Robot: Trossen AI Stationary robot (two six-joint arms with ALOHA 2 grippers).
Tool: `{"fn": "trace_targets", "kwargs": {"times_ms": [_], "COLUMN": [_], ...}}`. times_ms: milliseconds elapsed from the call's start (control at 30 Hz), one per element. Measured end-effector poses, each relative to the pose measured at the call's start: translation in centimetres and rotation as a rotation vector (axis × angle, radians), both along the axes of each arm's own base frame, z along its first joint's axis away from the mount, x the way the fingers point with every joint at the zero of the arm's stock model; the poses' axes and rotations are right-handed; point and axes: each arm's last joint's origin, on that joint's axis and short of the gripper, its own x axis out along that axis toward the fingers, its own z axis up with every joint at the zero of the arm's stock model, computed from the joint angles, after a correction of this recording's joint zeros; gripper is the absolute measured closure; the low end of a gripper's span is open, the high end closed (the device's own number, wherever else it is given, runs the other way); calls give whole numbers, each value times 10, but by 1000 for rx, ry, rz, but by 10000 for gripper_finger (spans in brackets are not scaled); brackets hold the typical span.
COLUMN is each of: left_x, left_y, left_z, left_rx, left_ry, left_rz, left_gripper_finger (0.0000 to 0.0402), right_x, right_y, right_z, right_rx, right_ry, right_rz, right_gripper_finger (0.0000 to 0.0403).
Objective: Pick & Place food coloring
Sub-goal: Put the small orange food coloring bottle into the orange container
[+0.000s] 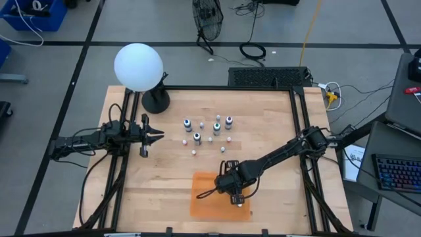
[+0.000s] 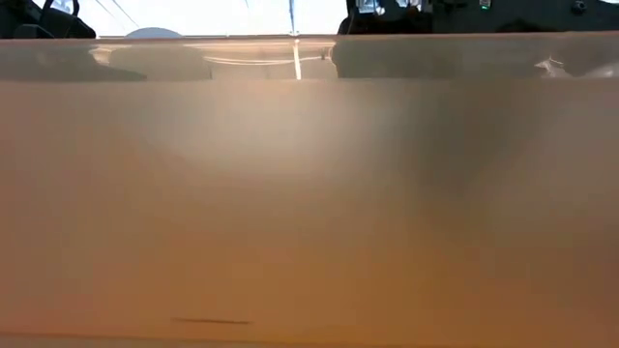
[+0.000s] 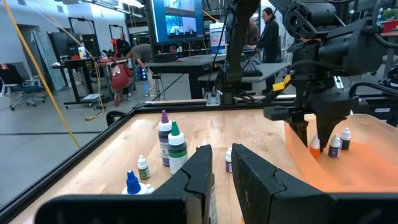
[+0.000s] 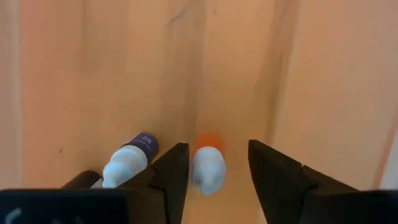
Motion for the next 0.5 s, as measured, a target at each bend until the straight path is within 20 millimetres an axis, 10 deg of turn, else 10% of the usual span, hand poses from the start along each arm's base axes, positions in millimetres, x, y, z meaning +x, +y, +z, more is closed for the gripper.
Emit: {"fn": "trace_targets", "kwargs": {"times_ms": [500], "left_x": [0], "left_y": [0], "left_z": [0], "left_rx": [0], "left_ry": [0], "left_rz": [0], "left_gripper_finger": [334], "right_x": [-15], "right_y": [-25], "right_z": [87], "right_rx": [-51], "right_ry": [-301], "right_rz": [-64], "right_gripper_finger": [257]}}
